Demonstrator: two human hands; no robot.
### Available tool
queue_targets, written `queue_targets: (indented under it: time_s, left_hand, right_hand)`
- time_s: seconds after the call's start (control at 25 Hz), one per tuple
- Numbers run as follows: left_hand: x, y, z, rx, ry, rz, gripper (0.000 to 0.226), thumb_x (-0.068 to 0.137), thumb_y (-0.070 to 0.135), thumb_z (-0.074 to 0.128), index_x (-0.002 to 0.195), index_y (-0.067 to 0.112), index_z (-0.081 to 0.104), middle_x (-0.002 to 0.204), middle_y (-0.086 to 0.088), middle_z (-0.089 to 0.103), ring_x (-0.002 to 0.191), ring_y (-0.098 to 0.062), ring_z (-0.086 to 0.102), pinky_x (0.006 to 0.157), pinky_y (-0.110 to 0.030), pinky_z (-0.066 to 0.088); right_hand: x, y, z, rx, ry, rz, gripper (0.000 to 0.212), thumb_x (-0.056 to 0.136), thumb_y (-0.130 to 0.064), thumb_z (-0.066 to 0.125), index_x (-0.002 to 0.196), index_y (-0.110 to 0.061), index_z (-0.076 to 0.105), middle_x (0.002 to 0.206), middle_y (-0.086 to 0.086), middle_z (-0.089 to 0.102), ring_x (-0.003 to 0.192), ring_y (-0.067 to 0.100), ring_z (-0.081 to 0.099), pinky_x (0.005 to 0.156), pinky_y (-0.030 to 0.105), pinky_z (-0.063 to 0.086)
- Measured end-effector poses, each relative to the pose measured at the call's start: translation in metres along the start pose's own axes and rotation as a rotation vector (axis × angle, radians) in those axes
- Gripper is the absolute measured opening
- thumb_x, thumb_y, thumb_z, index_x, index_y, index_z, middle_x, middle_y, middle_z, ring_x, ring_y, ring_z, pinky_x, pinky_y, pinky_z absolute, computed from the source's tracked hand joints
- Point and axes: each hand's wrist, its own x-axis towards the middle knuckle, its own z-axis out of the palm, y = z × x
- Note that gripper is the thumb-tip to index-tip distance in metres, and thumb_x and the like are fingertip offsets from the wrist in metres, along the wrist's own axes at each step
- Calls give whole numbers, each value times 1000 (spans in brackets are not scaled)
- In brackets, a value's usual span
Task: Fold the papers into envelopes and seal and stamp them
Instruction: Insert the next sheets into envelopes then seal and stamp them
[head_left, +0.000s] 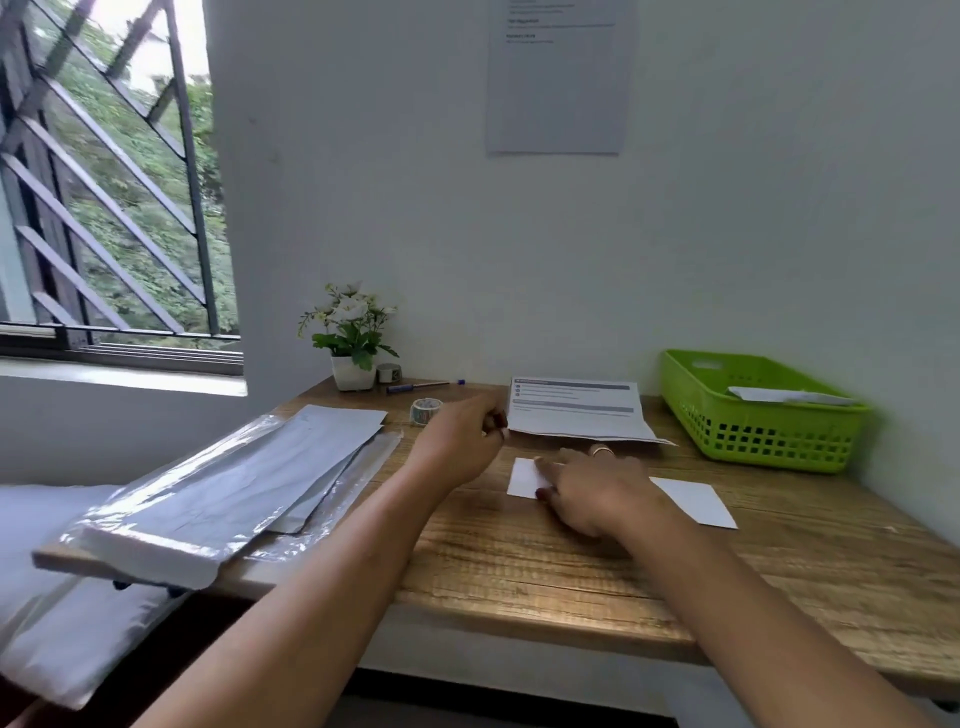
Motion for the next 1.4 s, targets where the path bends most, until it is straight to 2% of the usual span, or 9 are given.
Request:
queue_targets:
  time_s: [0.16,0.28,0.4,0.52,0.72,0.84,0.92,1.24,1.4]
  left_hand:
    - [-21,-41,-54,25,83,-334,15,83,26,64,97,20,64,94,1,64,90,-19,58,76,-30,47]
    - [-35,-86,-109,-22,-6,-580,25,84,27,68,99,7,65,94,-7,61,83,-19,54,68,-26,43]
    - [-53,-124,-146,96,-90,-723,39,82,32,70,103,0,62,93,-10,57,74,-20,52,58,-26,35]
    - [-63,-148,-157,261,-146,-840,55,70,51,75,98,5,61,99,-9,65,91,-27,60,66,-29,36]
    - [-59,-157,-151,212,-40,-840,55,70,36,81,112,6,61,110,-10,65,95,-25,59,79,-31,47]
    - [-55,-162,-148,221,129,-829,34,73,23,78,103,9,69,110,-12,68,100,-29,62,87,-33,51]
    - [-55,-162,-149,248,204,-842,27,73,19,76,99,13,71,107,-12,68,100,-31,61,87,-34,52]
    - [-41,-129,-156,356,352,-751,23,90,22,54,111,13,60,117,-15,60,109,-35,56,88,-38,45]
    - [-21,-98,-159,119,468,-647,22,95,22,49,111,6,54,117,-20,59,111,-36,54,87,-36,42]
  right_hand:
    - [0,-47,-20,247,159,-292,37,97,-33,39,132,-29,52,141,-1,48,127,24,45,99,44,43]
    - [12,-103,-39,507,324,-429,31,94,-29,47,121,-26,62,124,-3,62,104,17,60,86,38,53]
    - [30,-156,-46,660,186,-418,27,89,-29,58,111,-17,68,115,4,67,97,19,63,87,39,54]
    - [40,-191,-41,680,147,-356,31,85,-28,66,110,-9,67,115,9,65,98,22,63,87,38,54]
    - [50,-202,-37,884,126,-269,34,84,-23,67,115,-9,63,119,9,60,101,21,59,78,32,50]
    - [61,-198,-32,1067,54,-214,29,82,-18,68,109,-9,63,111,8,62,87,17,60,79,36,57]
    - [65,-195,-30,1131,16,-202,29,81,-16,69,109,-10,62,111,7,61,92,17,61,83,38,58]
    - [66,-189,-35,1288,-73,-204,59,84,-22,68,136,-16,41,129,8,49,104,21,54,78,34,55]
    - [72,-166,-50,1511,115,-172,72,85,-23,67,142,-21,23,125,2,52,108,25,56,84,39,49]
